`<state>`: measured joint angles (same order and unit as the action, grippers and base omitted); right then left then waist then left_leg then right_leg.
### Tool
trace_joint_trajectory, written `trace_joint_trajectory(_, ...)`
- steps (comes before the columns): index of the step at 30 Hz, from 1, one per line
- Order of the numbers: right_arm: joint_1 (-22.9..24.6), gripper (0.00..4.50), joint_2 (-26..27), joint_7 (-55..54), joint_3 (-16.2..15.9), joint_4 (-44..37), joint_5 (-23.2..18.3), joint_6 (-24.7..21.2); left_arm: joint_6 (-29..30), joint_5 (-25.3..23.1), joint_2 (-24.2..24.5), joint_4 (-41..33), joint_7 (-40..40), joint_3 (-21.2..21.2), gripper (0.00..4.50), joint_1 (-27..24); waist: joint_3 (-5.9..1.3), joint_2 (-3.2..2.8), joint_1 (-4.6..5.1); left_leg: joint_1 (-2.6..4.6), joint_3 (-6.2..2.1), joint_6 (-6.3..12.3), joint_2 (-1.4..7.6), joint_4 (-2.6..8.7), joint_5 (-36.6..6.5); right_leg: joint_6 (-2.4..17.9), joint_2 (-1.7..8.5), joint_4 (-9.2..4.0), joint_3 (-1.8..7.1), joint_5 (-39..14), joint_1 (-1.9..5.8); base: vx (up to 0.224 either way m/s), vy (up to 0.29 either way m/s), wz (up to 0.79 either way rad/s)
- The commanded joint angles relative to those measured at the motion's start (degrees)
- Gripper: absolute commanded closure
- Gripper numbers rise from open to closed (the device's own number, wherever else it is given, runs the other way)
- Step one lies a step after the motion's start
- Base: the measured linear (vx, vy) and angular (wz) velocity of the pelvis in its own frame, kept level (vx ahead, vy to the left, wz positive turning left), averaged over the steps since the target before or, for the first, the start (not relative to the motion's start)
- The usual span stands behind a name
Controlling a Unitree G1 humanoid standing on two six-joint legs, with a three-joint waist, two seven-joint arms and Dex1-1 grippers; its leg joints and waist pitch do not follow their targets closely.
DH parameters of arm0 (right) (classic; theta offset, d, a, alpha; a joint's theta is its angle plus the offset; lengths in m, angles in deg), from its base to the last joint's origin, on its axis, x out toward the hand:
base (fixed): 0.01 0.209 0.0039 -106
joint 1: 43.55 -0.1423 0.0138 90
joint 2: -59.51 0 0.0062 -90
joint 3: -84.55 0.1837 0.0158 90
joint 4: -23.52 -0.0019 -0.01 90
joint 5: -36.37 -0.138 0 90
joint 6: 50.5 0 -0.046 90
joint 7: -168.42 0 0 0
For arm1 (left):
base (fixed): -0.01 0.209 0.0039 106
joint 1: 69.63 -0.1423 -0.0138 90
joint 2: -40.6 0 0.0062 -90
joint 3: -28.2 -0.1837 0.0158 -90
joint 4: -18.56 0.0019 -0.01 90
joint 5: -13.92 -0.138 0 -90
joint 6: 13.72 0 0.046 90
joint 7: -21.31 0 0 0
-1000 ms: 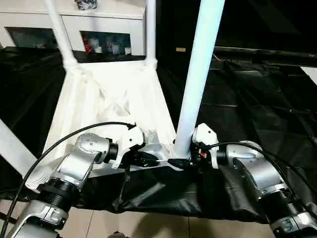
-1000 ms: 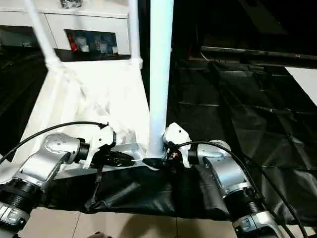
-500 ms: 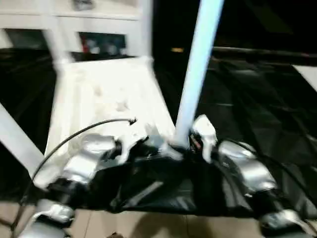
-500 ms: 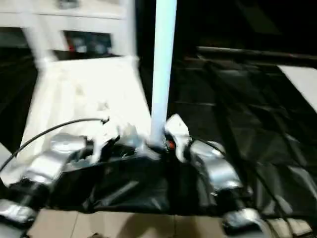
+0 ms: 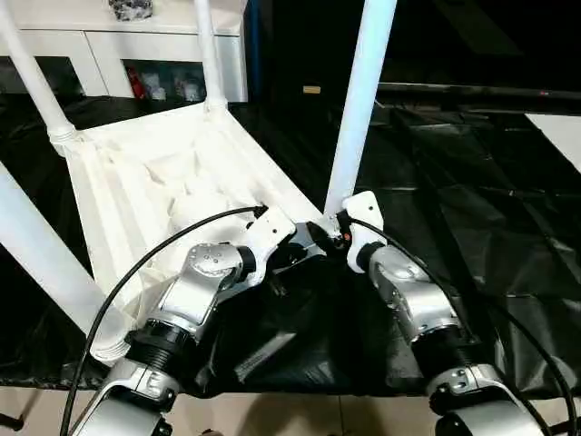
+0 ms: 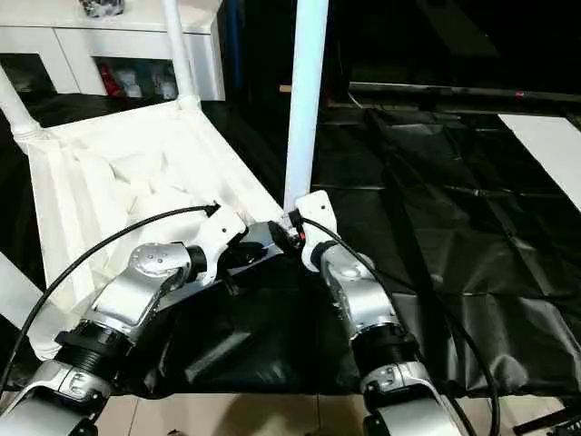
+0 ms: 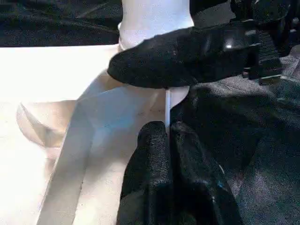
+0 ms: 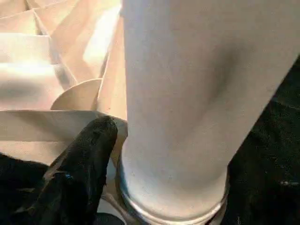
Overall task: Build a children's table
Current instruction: Rotate leg to tighten
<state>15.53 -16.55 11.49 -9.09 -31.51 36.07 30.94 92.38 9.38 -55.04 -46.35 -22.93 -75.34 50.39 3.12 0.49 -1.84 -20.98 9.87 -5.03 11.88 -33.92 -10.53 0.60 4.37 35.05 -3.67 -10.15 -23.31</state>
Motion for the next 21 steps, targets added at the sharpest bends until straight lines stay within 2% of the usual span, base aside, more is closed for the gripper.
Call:
trace_joint_trajectory(1,0.6,0.6,1.8,4.2,-4.0,-0.7,-1.5,-0.1,-4.4,3.0,-2.2,-2.9,-4.0,-2.6,4.5,0.5,-3.99,-0.02,-0.19,0.19,0.08,2.34,0.91,3.78,-9.3,12.3,3.11,-3.94,2.5,-9.0,3.29,0.0,0.0,0.0)
trace_joint_trajectory(3,0.8,0.26,0.8,5.7,-4.3,-1.6,-1.7,-0.2,-5.1,3.4,-1.3,-3.7,-5.7,-2.8,4.5,0.1,-3.97,-0.03,-0.24,0.28,0.1,2.42,0.95,3.77,-9.2,12.7,3.08,-3.89,2.49,-8.6,3.24,0.0,0.0,0.0)
trace_joint_trajectory(5,2.0,0.13,-3.5,13.1,-6.7,-5.3,-1.4,-0.2,-5.9,5.9,1.8,-6.1,-11.9,-2.8,4.5,-1.4,-3.96,-0.35,-0.47,0.25,0.02,2.87,1.05,3.78,-9.4,12.8,3.1,-3.74,2.49,-7.8,3.38,0.0,0.0,0.0)
trace_joint_trajectory(7,2.2,0.06,-4.0,14.0,-7.0,-5.7,-1.3,-0.3,-6.1,6.1,2.1,-6.3,-12.6,-2.9,4.5,-1.6,-4.0,-0.24,-0.44,0.29,0.09,3.09,1.12,3.74,-9.6,13.1,3.1,-3.72,2.51,-7.1,3.32,0.0,0.0,0.0)
trace_joint_trajectory(8,3.9,0.06,-7.8,20.5,-9.3,-8.9,-0.9,0.1,-6.7,7.1,4.3,-7.6,-16.4,-3.1,4.5,-2.4,-3.8,0.01,-0.68,0.23,0.09,3.28,0.98,3.79,-10.2,12.8,2.99,-3.86,2.44,-8.5,3.46,0.0,0.0,0.0)
trace_joint_trajectory(10,3.9,0.06,-7.8,20.5,-9.3,-8.9,-0.9,0.1,-6.7,7.1,4.3,-7.6,-16.4,-3.1,4.5,-2.4,-3.67,-0.17,-0.71,0.41,0.18,3.12,1.16,3.88,-11.5,12.4,3.16,-4.12,2.59,-11.0,3.09,0.0,0.0,0.0)
trace_joint_trajectory(11,5.2,0.06,-10.5,26.6,-10.3,-11.7,-2.5,0.3,-6.6,7.7,5.9,-8.3,-18.9,-3.1,4.5,-2.6,-3.62,-0.15,-0.98,0.51,0.1,2.77,1.14,3.96,-12.3,12.1,3.17,-4.3,2.54,-12.6,3.06,0.0,0.0,0.0)
trace_joint_trajectory(12,5.2,0.06,-10.5,26.6,-10.3,-11.7,-2.5,0.3,-6.6,7.7,5.9,-8.3,-18.9,-3.1,4.5,-2.6,-3.66,-0.15,-1.05,0.53,0.06,2.79,1.18,3.96,-12.3,12.0,3.23,-4.27,2.54,-12.9,3.11,0.0,0.0,0.0)
trace_joint_trajectory(15,6.3,0.06,-13.7,34.7,-11.8,-14.9,-4.4,0.4,-6.2,8.7,8.4,-9.3,-23.6,-3.4,4.5,-2.9,-3.73,-0.19,-1.51,0.42,0.06,2.89,1.21,3.94,-11.2,12.1,3.21,-4.1,2.59,-11.6,3.14,0.0,0.0,0.0)
trace_joint_trajectory(18,6.3,0.06,-14.9,37.8,-13.2,-15.8,-5.0,0.1,-5.3,9.5,10.0,-10.3,-26.5,-3.9,4.5,-3.1,-3.82,-0.25,-1.65,0.36,0.03,3.41,1.3,3.87,-10.2,13.1,3.16,-3.7,2.52,-9.0,3.12,0.0,0.0,0.0)
trace_joint_trajectory(21,6.1,0.06,-15.0,38.5,-14.5,-15.9,-4.5,0.0,-5.0,10.1,10.9,-11.0,-27.8,-3.9,4.5,-3.5,-3.7,-0.26,-1.7,0.51,0.08,2.94,1.3,3.96,-11.1,13.3,3.16,-3.89,2.5,-10.7,3.0,0.0,0.0,0.0)
